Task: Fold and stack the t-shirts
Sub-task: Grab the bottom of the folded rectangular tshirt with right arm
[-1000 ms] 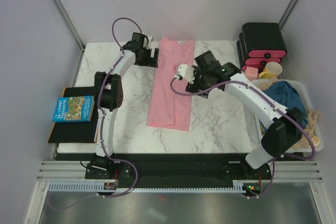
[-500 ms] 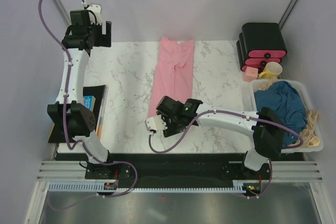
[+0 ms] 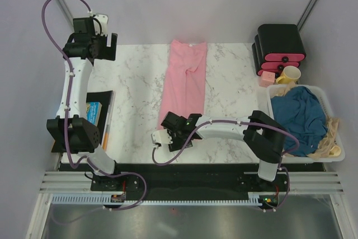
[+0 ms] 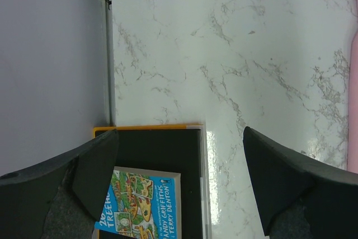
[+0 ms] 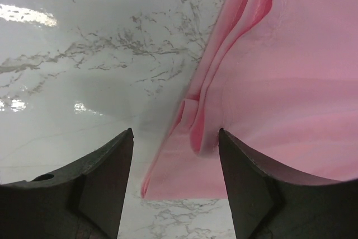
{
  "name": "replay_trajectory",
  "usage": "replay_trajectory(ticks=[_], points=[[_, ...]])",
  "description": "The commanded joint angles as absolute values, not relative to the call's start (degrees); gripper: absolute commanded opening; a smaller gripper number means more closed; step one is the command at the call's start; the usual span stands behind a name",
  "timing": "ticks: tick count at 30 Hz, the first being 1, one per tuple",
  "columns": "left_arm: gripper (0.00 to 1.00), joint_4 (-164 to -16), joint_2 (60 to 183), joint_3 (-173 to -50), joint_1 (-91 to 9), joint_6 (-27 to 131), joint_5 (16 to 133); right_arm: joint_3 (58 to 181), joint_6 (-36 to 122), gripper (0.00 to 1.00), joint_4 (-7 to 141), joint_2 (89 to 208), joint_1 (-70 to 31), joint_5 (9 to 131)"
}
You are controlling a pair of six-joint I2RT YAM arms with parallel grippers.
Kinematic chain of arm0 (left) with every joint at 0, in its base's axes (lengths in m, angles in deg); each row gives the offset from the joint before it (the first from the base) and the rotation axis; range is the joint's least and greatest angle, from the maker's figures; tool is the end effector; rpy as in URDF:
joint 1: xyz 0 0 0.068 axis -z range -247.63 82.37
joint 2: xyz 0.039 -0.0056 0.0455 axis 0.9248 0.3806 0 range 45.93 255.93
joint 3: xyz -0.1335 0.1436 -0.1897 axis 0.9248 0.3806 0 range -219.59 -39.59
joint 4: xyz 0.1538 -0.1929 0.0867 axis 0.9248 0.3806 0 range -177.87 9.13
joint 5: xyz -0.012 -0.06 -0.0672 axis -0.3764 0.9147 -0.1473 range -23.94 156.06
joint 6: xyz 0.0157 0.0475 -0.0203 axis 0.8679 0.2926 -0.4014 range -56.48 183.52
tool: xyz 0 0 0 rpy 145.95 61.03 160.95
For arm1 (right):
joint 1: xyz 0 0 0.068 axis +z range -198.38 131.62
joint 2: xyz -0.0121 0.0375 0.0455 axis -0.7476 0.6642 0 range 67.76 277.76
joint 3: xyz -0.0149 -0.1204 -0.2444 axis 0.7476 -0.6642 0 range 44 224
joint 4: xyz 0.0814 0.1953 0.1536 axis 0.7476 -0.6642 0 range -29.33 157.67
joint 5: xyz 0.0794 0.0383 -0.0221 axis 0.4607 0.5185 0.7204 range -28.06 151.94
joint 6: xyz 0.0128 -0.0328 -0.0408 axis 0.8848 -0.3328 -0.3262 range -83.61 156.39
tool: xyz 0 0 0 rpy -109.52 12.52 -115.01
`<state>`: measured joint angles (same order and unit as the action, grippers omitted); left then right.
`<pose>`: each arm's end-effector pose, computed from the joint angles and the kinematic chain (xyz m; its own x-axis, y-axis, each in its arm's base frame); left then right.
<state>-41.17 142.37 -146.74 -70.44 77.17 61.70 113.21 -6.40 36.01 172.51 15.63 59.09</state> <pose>0.3672 0.0207 0.4159 -0.5964 0.2063 -0.7757 0.0313 0.9717 0.2343 0.1609 0.3263 0.1743 0.3076 -0.9172 -0.2532 -0.9270 -0.2290 -0.2969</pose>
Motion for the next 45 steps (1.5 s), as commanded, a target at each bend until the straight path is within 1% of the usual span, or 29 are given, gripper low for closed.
replay_trajectory(ticks=[1, 9, 13, 22, 29, 32, 33, 34, 36, 37, 39, 40, 41, 42, 45], points=[[1.0, -40.8, 140.5, -149.4, -70.9, 80.1, 60.4, 111.2, -2.8, 0.69, 43.1, 173.6, 15.8, 58.4], [1.0, -39.4, 141.3, -150.3, -70.9, 80.0, 60.0, 111.1, 0.1, 0.69, 49.4, 176.6, 15.3, 56.8], [1.0, -39.2, 141.2, -150.3, -70.8, 80.7, 59.5, 111.1, 0.8, 0.66, 50.6, 177.5, 14.2, 55.9], [1.0, -39.2, 142.8, -152.2, -70.9, 82.9, 58.2, 109.8, 1.1, 0.66, 47.5, 174.3, 12.0, 54.7], [1.0, -39.1, 145.2, -154.5, -70.9, 82.6, 58.8, 108.7, 1.8, 0.66, 46.1, 175.1, 11.7, 56.3], [1.0, -39.0, 145.9, -155.6, -70.8, 82.9, 58.6, 108.7, 2.1, 0.63, 45.1, 175.7, 11.6, 57.6], [1.0, -38.9, 146.0, -156.0, -70.9, 83.2, 58.6, 108.9, 2.3, 0.6, 44.8, 175.8, 11.7, 58.3], [1.0, -39.0, 146.2, -156.1, -70.9, 83.6, 58.5, 109.0, 2.5, 0.55, 44.2, 176.2, 11.7, 58.7], [1.0, -39.1, 146.8, -156.8, -70.9, 83.8, 58.1, 109.6, 2.5, 0.49, 43.4, 176.7, 11.6, 59.5], [1.0, -39.2, 147.0, -157.1, -71.0, 84.1, 58.1, 109.7, 2.5, 0.42, 42.7, 177.1, 11.6, 59.9], [1.0, -39.1, 147.4, -158.1, -71.0, 84.4, 57.9, 110.1, 2.4, 0.35, 42.2, 177.1, 11.7, 61.0], [1.0, -39.1, 147.6, -158.3, -71.0, 84.5, 57.9, 110.2, 2.5, 0.29, 41.8, 177.0, 11.7, 61.4], [1.0, -39.2, 147.8, -158.5, -71.0, 84.6, 58.0, 110.8, 2.5, 0.26, 41.1, 176.9, 11.6, 61.8], [1.0, -39.2, 148.1, -158.9, -71.1, 84.9, 58.1, 111.3, 2.6, 0.18, 40.4, 176.6, 11.6, 61.9], [0.99, -39.1, 148.3, -159.0, -71.1, 85.1, 58.1, 112.8, 2.8, 0.01, 37.4, 174.5, 11.6, 65.2]])
